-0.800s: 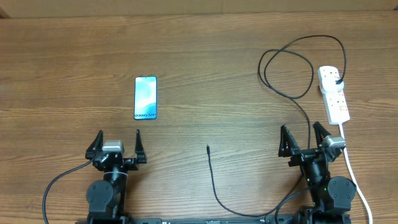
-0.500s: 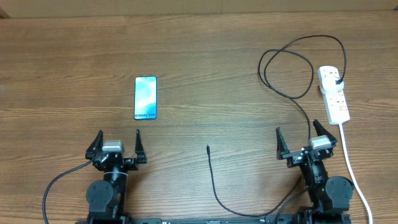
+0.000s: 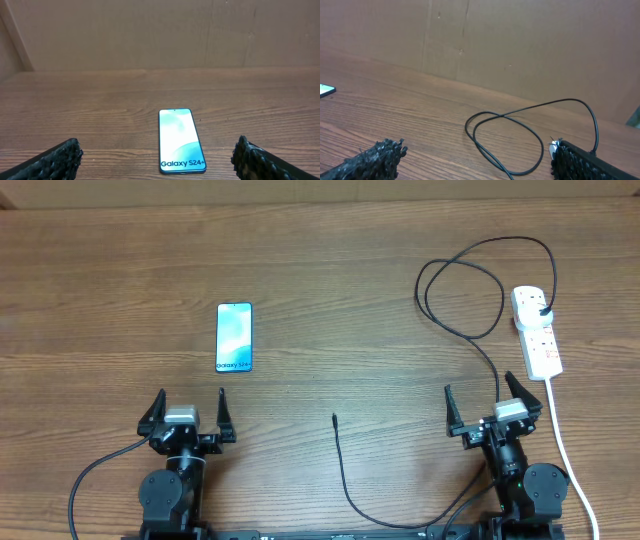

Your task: Plug charger to phone and switch on socket

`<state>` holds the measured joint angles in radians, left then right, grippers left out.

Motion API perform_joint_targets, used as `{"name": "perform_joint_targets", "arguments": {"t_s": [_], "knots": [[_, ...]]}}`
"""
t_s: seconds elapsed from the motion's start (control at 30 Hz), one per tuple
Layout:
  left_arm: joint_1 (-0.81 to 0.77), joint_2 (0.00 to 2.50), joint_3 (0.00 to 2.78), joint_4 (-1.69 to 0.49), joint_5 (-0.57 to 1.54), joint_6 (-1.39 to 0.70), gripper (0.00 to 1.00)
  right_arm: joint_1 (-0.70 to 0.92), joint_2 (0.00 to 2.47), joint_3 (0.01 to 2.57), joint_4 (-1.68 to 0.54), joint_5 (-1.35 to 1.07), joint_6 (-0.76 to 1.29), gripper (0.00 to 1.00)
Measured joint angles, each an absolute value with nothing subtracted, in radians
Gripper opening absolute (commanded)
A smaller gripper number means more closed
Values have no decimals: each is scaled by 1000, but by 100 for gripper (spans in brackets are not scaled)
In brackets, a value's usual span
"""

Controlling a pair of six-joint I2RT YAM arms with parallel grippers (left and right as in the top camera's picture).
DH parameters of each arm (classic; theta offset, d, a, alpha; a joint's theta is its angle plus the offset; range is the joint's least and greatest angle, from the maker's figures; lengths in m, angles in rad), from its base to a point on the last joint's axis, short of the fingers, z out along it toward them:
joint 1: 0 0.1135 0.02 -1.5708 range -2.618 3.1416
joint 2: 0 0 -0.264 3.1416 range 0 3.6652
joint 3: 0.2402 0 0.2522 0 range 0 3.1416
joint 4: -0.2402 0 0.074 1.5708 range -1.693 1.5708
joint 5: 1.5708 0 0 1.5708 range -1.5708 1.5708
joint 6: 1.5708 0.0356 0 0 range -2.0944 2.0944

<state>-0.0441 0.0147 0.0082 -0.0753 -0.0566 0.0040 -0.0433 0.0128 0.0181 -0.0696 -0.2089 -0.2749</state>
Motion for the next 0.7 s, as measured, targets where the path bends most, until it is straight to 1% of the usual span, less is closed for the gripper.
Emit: {"name": "perform_joint_targets", "arguments": {"t_s": [0.7], "knots": [[-44, 15, 8, -75, -57, 4, 100, -43, 13, 18, -70, -209, -282, 100]]}}
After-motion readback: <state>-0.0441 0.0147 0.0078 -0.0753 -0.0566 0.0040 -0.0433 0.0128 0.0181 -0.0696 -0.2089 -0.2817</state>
